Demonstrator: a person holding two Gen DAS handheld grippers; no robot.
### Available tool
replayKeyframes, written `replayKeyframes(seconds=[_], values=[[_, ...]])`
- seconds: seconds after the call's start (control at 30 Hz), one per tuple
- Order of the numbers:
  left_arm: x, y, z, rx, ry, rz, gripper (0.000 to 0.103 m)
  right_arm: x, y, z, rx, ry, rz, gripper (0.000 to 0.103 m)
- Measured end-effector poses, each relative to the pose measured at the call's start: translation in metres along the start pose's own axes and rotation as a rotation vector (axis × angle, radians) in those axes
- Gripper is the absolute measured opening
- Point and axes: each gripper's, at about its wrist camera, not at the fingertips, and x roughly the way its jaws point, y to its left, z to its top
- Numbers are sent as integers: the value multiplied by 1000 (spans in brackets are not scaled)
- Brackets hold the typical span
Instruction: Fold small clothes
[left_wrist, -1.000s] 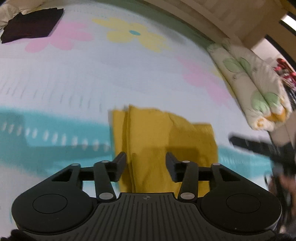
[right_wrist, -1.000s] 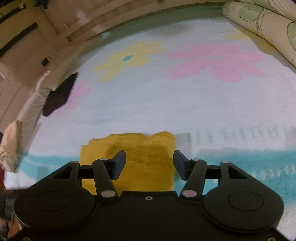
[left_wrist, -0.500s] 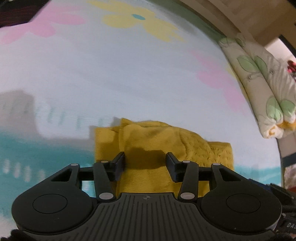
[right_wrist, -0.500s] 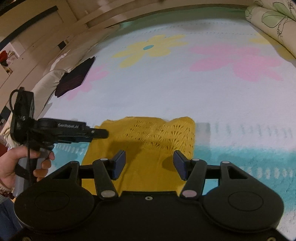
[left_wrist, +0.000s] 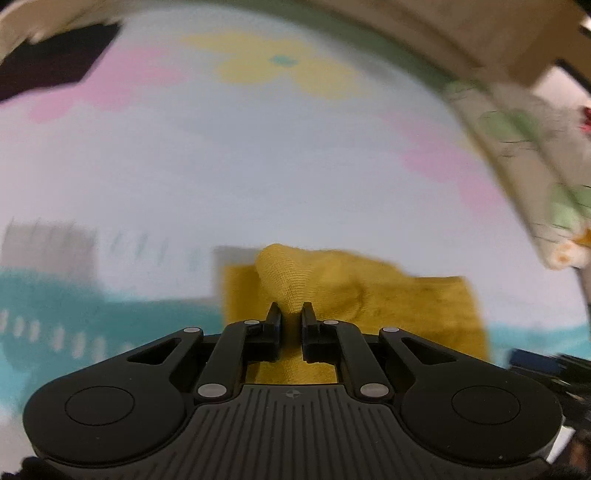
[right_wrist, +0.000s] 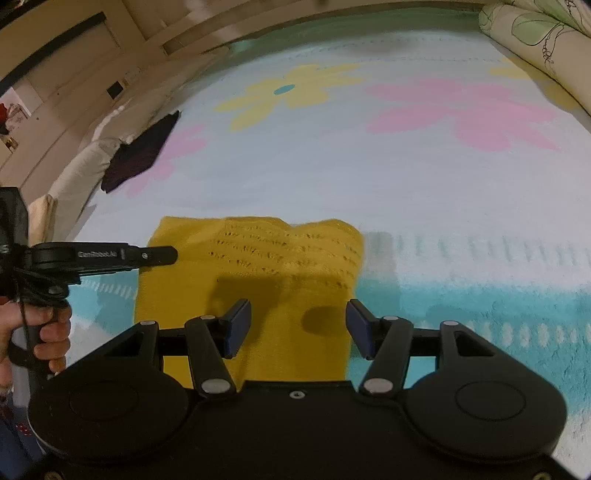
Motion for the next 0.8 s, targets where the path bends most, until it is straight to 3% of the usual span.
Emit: replayKeyframes(seconds=[0.1,0.23,0.3,0.37,0.47,0.57,0.67,0.73,0.8], values=[[5,2,0,7,6,-5,11,7,1,0,-10,18,-21,63],[1,-6,0,117,-21,26,16,10,1,3,-31,-6,-64,63],[6,0,-1,92,-7,28,23,14,-2,6,-4,-32,-69,63],[6,1,-1,87,-12,16,23,23,-4,11,6,-54,-93,63],[5,-4,-1,148,-12,31,25,50,-8,14,-29,18,-170,63],[1,-12,0,181,-19,53,26,58,-16,13,22,32,-157,66],[-14,-19,-3,192,-48,77,27,46,-14,15,21,-10,-159,72],[-30,-27,-9,228,-95,87,36,31,-12,14,14,-50,-174,74],[-49,-35,-19,248,-152,96,47,17,-9,12,14,-82,-176,86]])
